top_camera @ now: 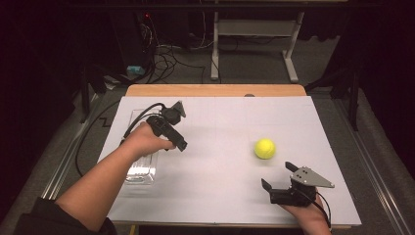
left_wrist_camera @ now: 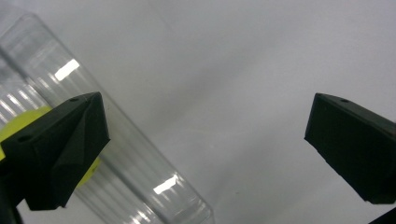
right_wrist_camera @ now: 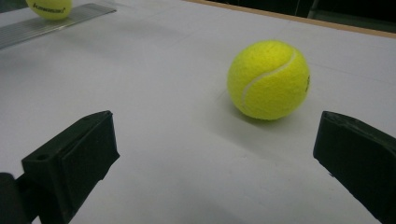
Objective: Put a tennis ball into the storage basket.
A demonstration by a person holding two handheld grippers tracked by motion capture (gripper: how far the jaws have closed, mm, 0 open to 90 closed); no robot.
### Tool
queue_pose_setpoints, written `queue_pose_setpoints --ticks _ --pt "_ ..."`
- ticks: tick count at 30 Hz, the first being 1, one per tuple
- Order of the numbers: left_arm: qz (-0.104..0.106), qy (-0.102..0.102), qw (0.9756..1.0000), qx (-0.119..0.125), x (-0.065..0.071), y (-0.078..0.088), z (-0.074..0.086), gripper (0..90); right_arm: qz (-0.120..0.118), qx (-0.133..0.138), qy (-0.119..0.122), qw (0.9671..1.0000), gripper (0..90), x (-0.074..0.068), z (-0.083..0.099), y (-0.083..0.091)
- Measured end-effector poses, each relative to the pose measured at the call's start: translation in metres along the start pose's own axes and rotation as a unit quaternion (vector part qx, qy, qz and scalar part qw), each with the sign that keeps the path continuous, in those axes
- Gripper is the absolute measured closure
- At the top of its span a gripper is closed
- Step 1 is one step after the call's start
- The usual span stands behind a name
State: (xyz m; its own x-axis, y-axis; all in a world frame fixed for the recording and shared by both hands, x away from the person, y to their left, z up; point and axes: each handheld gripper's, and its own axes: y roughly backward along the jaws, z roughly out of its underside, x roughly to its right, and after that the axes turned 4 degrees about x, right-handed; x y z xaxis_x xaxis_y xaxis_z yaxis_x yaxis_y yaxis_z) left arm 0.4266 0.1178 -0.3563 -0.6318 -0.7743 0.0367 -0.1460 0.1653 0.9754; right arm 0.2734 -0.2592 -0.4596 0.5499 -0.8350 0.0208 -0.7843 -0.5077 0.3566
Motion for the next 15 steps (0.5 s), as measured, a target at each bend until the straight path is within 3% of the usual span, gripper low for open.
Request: queue_pose_setpoints --ticks 9,15 --pt "0.02 -0.039 0.9989 0.017 0.04 -0.006 -0.007 0.5 0.0 0.0 -0.001 1.0 0.0 0.0 0.0 0.0" --pt "0.043 -0.066 0.9968 0.011 0.064 -0.007 -0.011 0.5 -0.001 0.003 -0.005 1.0 0.0 0.0 -0.002 -0.001"
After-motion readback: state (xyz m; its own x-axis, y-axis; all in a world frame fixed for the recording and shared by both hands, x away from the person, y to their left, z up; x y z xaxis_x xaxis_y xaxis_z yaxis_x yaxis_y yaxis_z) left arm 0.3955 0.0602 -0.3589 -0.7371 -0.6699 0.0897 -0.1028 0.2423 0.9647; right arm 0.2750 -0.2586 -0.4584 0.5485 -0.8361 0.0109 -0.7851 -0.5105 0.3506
